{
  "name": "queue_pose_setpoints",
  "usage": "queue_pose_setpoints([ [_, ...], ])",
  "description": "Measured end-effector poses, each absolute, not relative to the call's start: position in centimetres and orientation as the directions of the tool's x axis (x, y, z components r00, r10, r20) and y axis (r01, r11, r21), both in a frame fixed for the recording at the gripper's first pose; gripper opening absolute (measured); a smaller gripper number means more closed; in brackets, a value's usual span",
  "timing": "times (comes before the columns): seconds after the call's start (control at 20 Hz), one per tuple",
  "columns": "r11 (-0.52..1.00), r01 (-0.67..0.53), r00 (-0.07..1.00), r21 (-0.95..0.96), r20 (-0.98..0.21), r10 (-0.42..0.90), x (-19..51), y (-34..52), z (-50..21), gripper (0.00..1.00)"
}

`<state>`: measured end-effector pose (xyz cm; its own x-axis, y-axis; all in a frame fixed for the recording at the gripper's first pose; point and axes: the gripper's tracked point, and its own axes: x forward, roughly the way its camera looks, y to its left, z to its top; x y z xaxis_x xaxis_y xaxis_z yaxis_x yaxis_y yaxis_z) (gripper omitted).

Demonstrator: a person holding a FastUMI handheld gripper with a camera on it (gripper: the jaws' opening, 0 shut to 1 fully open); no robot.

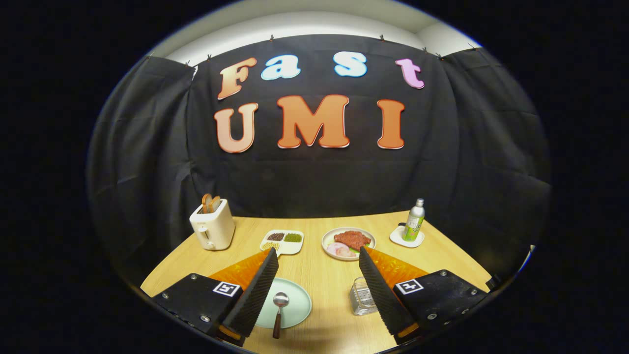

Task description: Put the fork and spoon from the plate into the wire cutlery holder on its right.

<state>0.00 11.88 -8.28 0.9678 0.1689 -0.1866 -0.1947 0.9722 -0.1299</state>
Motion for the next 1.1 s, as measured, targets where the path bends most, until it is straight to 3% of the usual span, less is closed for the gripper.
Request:
queue_pose_setpoints([
  [0.55, 0.942, -0.296, 0.831, -0.161, -0.53, 0.171, 0.4, 16.1, -25.6, 0.99],
  [0.75, 0.92, -0.327, 0.785, -0.217, -0.604, 0.137, 0.2, 16.0, -28.3, 0.98],
  [0.85, 0.913, -0.341, 0.767, -0.225, -0.627, 0.132, 0.2, 16.4, -29.3, 0.91],
  [1.1, 0.909, -0.356, 0.721, -0.216, -0.683, 0.12, -0.2, 16.7, -30.9, 0.63],
])
